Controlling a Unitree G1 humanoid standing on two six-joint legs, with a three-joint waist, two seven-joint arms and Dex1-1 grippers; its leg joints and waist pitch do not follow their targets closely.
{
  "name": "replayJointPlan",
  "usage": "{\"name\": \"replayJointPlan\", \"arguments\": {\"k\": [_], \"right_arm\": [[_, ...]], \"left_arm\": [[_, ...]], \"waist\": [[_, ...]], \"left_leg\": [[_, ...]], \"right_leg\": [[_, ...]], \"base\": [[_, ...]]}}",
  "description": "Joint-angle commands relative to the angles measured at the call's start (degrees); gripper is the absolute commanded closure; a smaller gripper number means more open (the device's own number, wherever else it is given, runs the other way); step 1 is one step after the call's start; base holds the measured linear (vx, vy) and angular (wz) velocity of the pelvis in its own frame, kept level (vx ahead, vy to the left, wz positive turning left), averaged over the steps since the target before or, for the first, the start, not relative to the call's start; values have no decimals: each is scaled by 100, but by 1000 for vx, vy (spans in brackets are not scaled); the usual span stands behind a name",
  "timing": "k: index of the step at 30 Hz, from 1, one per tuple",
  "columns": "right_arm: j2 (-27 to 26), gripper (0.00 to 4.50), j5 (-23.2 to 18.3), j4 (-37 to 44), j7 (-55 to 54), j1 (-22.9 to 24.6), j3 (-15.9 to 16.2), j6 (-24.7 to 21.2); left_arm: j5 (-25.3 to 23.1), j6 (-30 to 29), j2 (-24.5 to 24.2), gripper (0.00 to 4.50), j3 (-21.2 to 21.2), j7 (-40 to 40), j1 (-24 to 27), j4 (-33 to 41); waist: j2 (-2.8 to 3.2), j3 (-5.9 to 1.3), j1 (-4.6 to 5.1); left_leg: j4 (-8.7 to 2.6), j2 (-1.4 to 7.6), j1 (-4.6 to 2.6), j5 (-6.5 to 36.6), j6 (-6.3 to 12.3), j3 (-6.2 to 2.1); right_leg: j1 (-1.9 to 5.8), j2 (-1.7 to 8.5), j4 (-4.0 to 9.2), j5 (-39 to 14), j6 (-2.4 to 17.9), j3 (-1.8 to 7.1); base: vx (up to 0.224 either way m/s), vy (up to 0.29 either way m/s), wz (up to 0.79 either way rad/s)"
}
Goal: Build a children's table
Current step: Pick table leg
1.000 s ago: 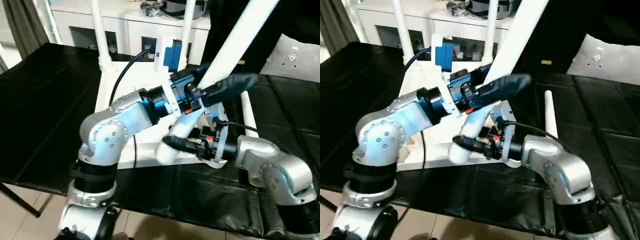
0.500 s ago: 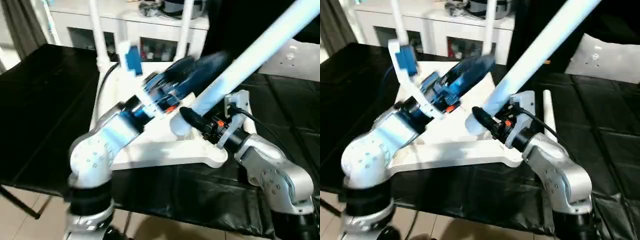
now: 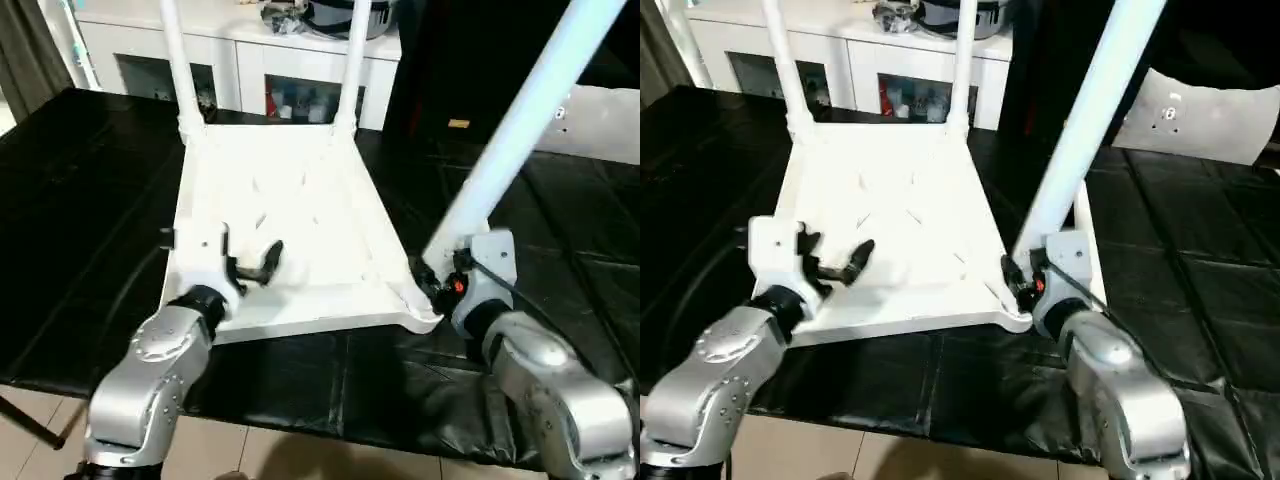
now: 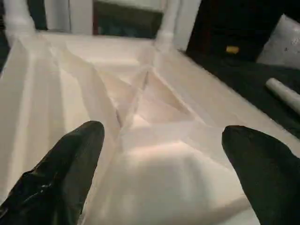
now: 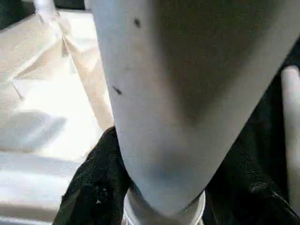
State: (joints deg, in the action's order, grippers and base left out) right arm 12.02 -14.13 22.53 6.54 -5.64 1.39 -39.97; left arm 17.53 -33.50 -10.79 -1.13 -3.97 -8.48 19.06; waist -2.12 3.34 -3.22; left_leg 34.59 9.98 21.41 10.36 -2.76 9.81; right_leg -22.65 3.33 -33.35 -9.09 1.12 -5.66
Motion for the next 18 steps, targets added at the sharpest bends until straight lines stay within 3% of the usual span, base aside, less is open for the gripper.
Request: {"name": "replayJointPlan", "arguments": {"k": [1,2,3,4,5,6,7,8,9,10,11,12,13,14,16,18], "right_arm": [[-112,261,-63,161,-89,22,-17,-75],[-112,261,-63,161,-89,22,-17,-75],[-170,261,-161,165,-99,27,-44,-193],[-203,261,-136,178,-130,39,-19,-172],[-262,261,-112,198,-138,65,23,-82],[-262,261,-112,198,-138,65,23,-82],[-301,261,-77,199,-88,93,54,78],[-307,261,-83,196,-64,97,61,106],[-314,261,-90,190,-36,104,71,145],[-315,261,-79,182,-22,104,76,163],[-319,261,-71,177,-19,102,74,172],[-326,261,-63,180,-18,100,72,169],[-317,261,-53,178,-3,96,81,174],[-294,261,-28,162,31,86,107,225],[-268,261,17,132,44,78,137,263],[-267,261,28,106,47,85,135,296]], "left_arm": [[-154,114,1,0,-84,48,-45,68],[-154,114,1,0,-84,48,-45,68],[-196,153,11,0,-92,42,-43,55],[-248,199,0,0,-115,-11,-42,32],[-165,196,81,0,-51,-47,-25,30],[-165,196,81,0,-51,-47,-25,30],[-174,202,79,0,-43,-45,-20,40],[-188,198,63,0,-51,-47,-22,39],[-201,189,44,0,-60,-48,-25,40],[-218,182,28,0,-69,-51,-25,37],[-238,210,11,0,-84,-70,-22,33],[-259,241,8,0,-95,-101,-10,32],[-269,253,12,0,-99,-118,-3,30],[-280,267,18,0,-107,-149,7,28],[-301,279,1,0,-134,-188,11,28],[-339,291,-22,0,-169,-200,14,28]], "waist": [[85,-310,77],[123,-300,170],[202,-289,194],[420,-276,201],[304,-289,262],[288,-265,247],[250,-310,219],[-41,-391,156],[40,-376,-85],[-126,-434,-185],[-88,-429,-256],[-78,-416,-238],[12,-397,-245],[117,-391,-257],[156,-369,-224],[198,-377,-171]], "left_leg": [[-440,326,-173,2050,-239,-231],[-555,533,-249,2394,-214,-375],[-696,766,-332,2694,-179,-515],[-1094,1361,-311,3208,-183,-800],[-1066,1365,-363,2873,66,-807],[-1085,1300,-304,2834,208,-720],[-886,940,-278,2700,449,-532],[-231,40,81,1892,345,-100],[35,-69,46,1318,205,-63],[16,10,186,471,113,-128],[-108,60,204,241,-22,-130],[-139,49,218,228,-105,-133],[-200,80,175,318,-290,-130],[-237,101,111,549,-388,-140],[-309,170,51,1021,-456,-160],[-388,248,-6,1377,-532,-218]], "right_leg": [[139,310,652,-2964,-301,159],[167,169,678,-2620,-354,52],[178,118,576,-2389,-293,3],[237,154,-182,-1426,-110,18],[40,167,-529,-852,82,98],[52,204,-554,-794,182,155],[109,318,-343,-746,305,354],[370,480,240,-1033,509,503],[313,805,444,-1949,320,595],[391,777,373,-2800,-512,728],[345,624,338,-2884,-1030,689],[334,538,316,-2804,-1119,618],[287,425,338,-2743,-1073,517],[251,360,340,-2711,-925,471],[215,296,343,-2770,-567,428],[205,245,270,-2465,-252,429]], "base": [[0,0,0],[0,0,0],[0,0,0],[0,0,0],[0,0,0],[16,-89,5],[14,-159,-1],[14,-159,-1],[-37,-146,-7],[-53,-117,-7],[-53,-117,-7],[-28,-118,-11],[-28,-66,-11],[-28,-66,-11],[0,0,0],[-8,31,-2]]}}
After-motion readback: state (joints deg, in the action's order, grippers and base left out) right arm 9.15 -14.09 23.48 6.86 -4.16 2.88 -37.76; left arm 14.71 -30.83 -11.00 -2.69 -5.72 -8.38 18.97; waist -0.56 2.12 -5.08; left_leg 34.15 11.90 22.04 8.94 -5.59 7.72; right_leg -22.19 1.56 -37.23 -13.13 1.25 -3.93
